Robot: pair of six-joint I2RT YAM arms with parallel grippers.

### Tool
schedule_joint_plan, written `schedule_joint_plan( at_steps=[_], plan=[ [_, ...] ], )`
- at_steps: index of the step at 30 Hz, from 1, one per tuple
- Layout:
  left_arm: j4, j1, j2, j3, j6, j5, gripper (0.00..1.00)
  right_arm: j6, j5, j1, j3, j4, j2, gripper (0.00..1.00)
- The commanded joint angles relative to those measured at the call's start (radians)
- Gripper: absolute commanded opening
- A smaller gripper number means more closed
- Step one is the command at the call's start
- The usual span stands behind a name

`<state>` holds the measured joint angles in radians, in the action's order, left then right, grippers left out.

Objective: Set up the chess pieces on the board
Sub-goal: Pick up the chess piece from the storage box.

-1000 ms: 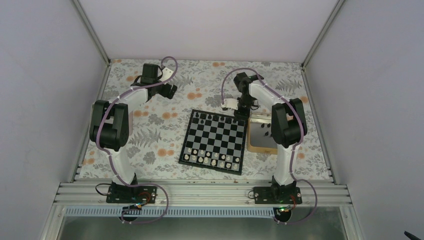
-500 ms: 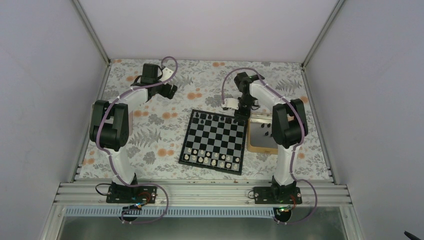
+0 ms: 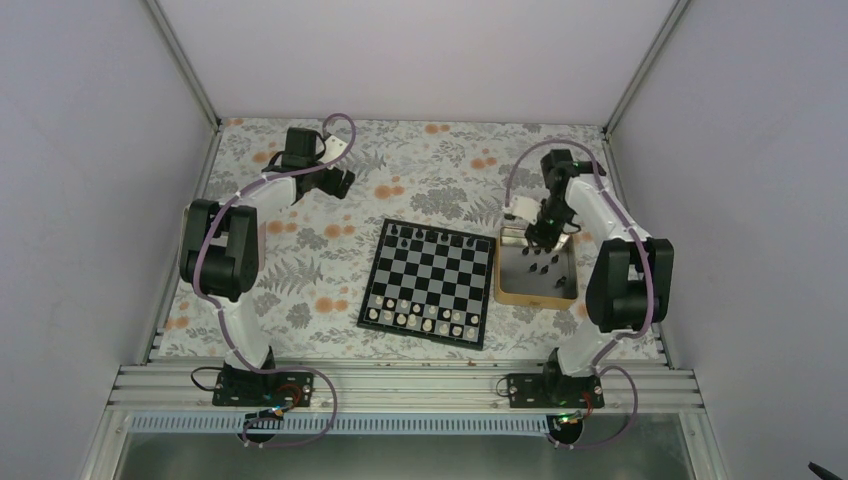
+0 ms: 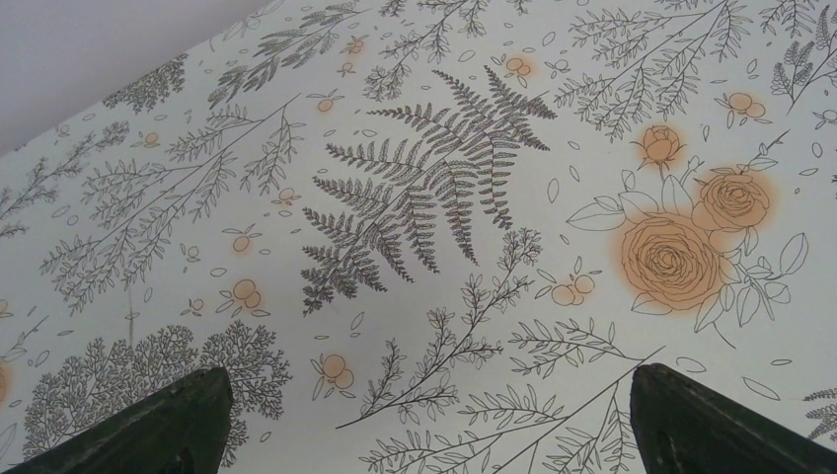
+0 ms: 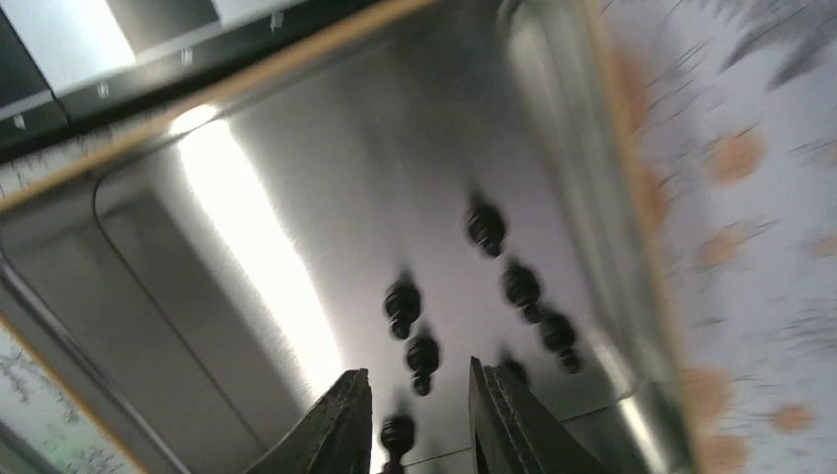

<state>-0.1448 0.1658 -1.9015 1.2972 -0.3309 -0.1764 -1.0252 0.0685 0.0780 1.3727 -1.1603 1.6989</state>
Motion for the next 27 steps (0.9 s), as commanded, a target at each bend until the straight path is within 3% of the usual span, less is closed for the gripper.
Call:
schedule_joint_plan(
  at_steps=[1, 12, 27],
  plan=[
    [0.019, -0.004, -0.017, 0.007, 0.001, -0.006, 1.00, -0.025, -0.015, -0.054, -0.112, 0.039, -0.027, 0.29],
    [0.025, -0.004, -0.003, 0.002, 0.004, 0.018, 1.00, -0.027, 0.042, -0.078, -0.181, 0.201, 0.035, 0.32],
    [0.025, -0.004, -0.012, 0.007, 0.003, 0.016, 1.00, -0.030, 0.076, -0.064, -0.139, 0.243, 0.113, 0.32]
  ],
)
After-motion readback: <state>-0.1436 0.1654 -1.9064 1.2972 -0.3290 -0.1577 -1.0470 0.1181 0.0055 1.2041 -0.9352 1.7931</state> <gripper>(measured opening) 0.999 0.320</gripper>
